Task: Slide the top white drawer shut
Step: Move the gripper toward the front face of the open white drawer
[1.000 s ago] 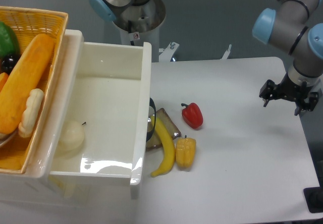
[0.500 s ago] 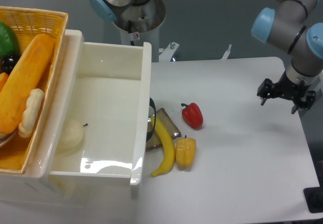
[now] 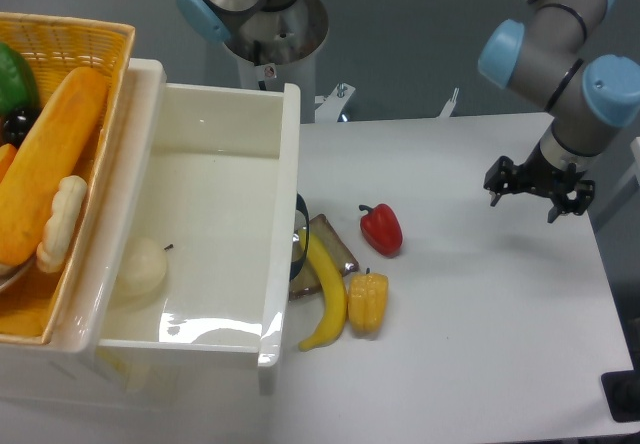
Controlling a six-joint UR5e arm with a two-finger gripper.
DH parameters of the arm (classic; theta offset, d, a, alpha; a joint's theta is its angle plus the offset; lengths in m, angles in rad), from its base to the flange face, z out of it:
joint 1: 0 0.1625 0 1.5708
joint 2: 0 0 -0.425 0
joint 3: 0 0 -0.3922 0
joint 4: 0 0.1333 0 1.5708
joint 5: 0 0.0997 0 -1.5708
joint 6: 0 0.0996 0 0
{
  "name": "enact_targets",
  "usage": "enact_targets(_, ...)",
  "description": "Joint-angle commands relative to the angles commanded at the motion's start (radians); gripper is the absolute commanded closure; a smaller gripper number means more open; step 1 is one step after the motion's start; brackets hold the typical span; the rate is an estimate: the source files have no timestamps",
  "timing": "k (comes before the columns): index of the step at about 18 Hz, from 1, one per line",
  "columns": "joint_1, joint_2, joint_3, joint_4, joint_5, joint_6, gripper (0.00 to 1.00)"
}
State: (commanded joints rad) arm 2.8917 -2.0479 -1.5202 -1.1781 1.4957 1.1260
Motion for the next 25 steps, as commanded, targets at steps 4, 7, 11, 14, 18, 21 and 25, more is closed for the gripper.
enact_targets(4, -0.047, -0.003, 0.009, -0.002, -0.02, -0.138, 0.14)
enact_targets(7, -0.089, 0.0, 0.009, -0.012, -0.023, -0.155, 0.58)
enact_targets(11, -0.109, 0.023, 0.008, -0.037, -0.095, -0.196, 0.92)
enact_targets(14, -0.12, 0.054, 0.008, -0.109, -0.123, -0.238, 1.0)
enact_targets(18, -0.146, 0.064, 0.008, -0.158, -0.198, -0.288, 1.0)
enact_targets(21, -0.184, 0.075, 0.008, -0.207, -0.285, -0.324, 1.0)
enact_targets(25, -0.225, 0.089, 0.009, -0.245, -0.393, -0.368, 1.0)
